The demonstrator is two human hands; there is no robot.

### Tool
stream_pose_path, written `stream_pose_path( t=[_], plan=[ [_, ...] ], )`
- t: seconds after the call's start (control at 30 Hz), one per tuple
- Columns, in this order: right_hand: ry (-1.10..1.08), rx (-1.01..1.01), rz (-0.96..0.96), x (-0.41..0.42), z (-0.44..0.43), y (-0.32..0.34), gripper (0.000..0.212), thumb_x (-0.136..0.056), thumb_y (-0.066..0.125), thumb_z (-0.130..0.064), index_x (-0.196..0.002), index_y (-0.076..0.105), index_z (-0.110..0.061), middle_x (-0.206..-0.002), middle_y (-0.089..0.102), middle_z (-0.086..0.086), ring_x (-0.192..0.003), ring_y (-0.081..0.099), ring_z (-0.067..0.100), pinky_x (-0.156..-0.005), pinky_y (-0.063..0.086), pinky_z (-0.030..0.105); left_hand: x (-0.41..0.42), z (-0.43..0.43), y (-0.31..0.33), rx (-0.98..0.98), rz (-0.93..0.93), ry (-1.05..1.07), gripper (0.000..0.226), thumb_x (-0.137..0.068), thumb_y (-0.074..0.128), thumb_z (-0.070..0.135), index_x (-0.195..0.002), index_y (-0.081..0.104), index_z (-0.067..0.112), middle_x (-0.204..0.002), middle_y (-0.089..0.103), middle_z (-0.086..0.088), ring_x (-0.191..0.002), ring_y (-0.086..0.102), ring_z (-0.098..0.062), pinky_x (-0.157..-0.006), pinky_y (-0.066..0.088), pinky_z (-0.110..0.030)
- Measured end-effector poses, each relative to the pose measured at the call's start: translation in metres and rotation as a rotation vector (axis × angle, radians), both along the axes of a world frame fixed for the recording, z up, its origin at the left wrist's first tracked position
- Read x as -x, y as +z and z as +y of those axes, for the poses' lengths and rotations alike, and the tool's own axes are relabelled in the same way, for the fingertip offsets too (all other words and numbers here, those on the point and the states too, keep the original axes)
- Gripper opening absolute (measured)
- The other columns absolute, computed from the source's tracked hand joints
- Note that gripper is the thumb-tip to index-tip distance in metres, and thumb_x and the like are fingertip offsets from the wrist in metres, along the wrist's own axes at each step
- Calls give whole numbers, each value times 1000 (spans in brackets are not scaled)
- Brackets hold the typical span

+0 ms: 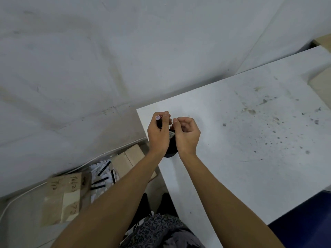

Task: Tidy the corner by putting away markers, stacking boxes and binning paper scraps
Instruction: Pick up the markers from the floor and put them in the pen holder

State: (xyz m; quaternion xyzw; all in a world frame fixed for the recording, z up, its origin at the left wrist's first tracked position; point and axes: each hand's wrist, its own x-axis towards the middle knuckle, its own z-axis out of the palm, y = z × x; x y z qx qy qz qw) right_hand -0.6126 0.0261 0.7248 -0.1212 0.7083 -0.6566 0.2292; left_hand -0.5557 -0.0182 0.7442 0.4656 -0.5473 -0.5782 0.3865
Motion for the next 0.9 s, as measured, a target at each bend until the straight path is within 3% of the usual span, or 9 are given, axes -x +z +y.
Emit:
stream_pose_path(
  t=[0.13,0.23,0.37,0.47,0.6,0.73,0.9],
  plan=[
    [-19,42,-32,2,6,2,10,-96,65,-18,-94,66,-8,-81,74,5,-78,72,17,-77,58,24,0,4,-8,-27,-5,36,20,-98,56,29,-88,59,11,-81,65,-8,-81,64,-25,-82,55,-40],
    [-45,85,-55,4,11,1,17,-100,53,-15,-92,65,-6,-83,74,10,-84,73,23,-86,56,33,-3,7,-9,-51,39,33,31,-102,47,31,-87,60,8,-82,66,-8,-79,64,-18,-78,54,-30],
    [-73,99,-3,1,14,4,18,-100,50,-12,-92,65,-4,-87,74,9,-89,72,20,-86,53,25,-9,6,-8,-33,88,48,50,-106,31,34,-91,67,2,-90,72,-3,-88,65,-13,-87,51,-30],
    [-68,97,56,-4,17,7,16,-98,52,-9,-90,65,-6,-88,73,3,-91,70,15,-86,53,22,-18,9,-9,-26,4,2,50,-107,32,32,-93,74,8,-97,75,4,-97,65,-6,-90,48,-23],
    [-47,80,139,-10,18,8,14,-97,53,-9,-89,64,-13,-90,72,-3,-95,68,14,-88,53,26,-31,20,-13,-48,-17,-91,46,-105,35,36,-109,75,14,-112,73,6,-113,63,-5,-104,47,-29],
    [-26,37,232,-17,19,9,11,-97,55,-12,-92,65,-15,-92,70,-5,-93,66,10,-83,52,18,-35,24,-6,-101,-31,-169,46,-105,34,38,-111,74,16,-109,74,2,-104,67,-10,-98,51,-28],
    [-34,-15,334,-21,21,9,9,-94,55,-24,-93,64,-22,-94,67,-8,-95,62,8,-85,52,22,-37,33,1,-98,-22,-162,46,-105,35,37,-106,75,15,-104,75,2,-98,69,-9,-88,54,-20]
  ],
)
